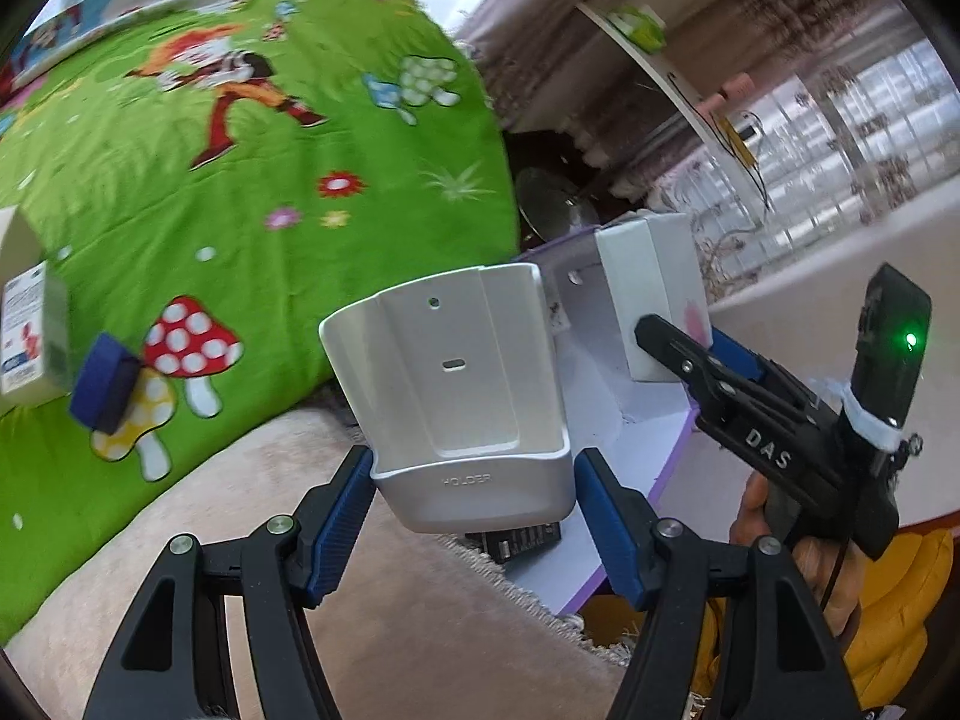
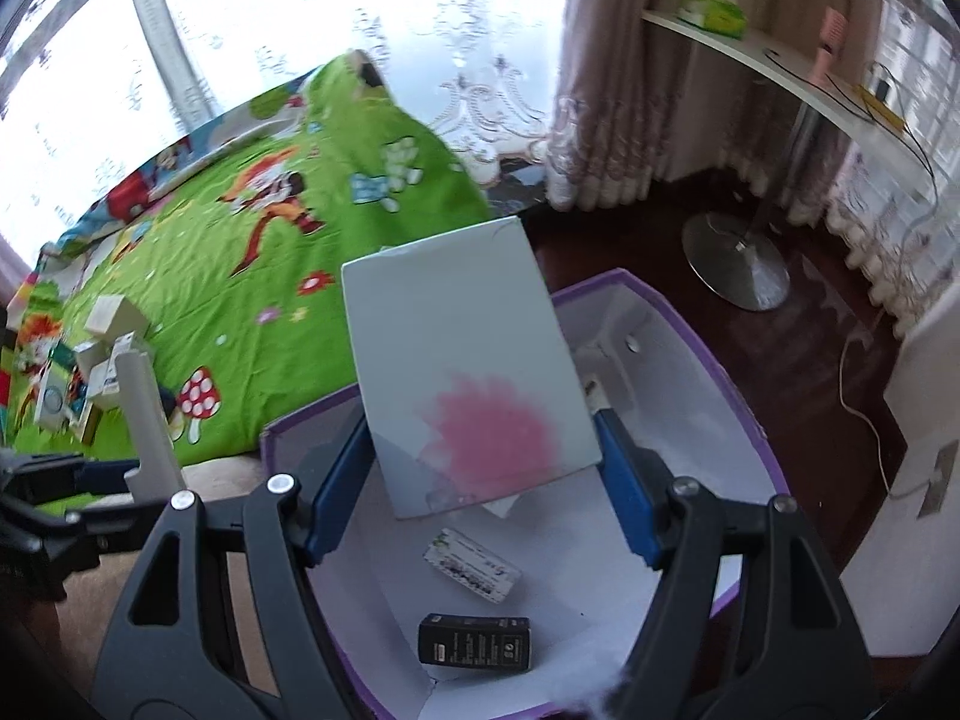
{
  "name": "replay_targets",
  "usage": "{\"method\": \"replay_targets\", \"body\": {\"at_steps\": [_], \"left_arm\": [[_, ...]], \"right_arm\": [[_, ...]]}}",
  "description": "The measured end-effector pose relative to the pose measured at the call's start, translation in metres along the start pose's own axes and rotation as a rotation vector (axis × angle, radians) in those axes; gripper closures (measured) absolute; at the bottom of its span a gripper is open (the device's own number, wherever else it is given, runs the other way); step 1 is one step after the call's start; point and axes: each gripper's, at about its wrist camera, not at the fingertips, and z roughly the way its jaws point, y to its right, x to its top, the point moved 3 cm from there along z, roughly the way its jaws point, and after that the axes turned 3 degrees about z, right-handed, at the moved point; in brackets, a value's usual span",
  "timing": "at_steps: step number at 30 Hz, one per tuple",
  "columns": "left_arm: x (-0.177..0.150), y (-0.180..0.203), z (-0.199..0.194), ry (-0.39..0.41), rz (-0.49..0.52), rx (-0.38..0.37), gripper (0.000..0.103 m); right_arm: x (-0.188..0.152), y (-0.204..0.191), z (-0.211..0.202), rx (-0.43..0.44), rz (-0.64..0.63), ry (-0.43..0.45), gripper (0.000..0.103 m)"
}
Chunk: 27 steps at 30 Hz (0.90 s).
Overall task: Organize rigid objects
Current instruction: 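Carry both items to the purple box and open both grippers inside, then move both grippers back over the pile of boxes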
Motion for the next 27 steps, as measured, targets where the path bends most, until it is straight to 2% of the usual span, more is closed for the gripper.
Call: {"method": "replay_targets", "body": {"at_steps": [4, 10, 20, 27], "left_arm": [[0.002, 0.006, 0.010, -0.029, 0.011, -0.034, 0.033], [0.004, 0.002, 0.010, -0.039, -0.011, -0.043, 0.029], [0.004, -0.002, -0.030, 0.104, 0.109, 0.065, 0.029], [0.002, -0.035, -0.066, 0.178, 0.079, 0.106, 0.029]], "right_arm": [[0.001, 0.013, 0.001, -0.032, 0.041, -0.007, 0.028], [0.003, 0.018, 0.003, -0.023, 0.080, -0.019, 0.027], [0.003, -0.013, -0.008, 0.053, 0.023, 0.011, 0.027], [0.002, -0.051, -0.010, 0.090, -0.057, 0.013, 0.027]]}}
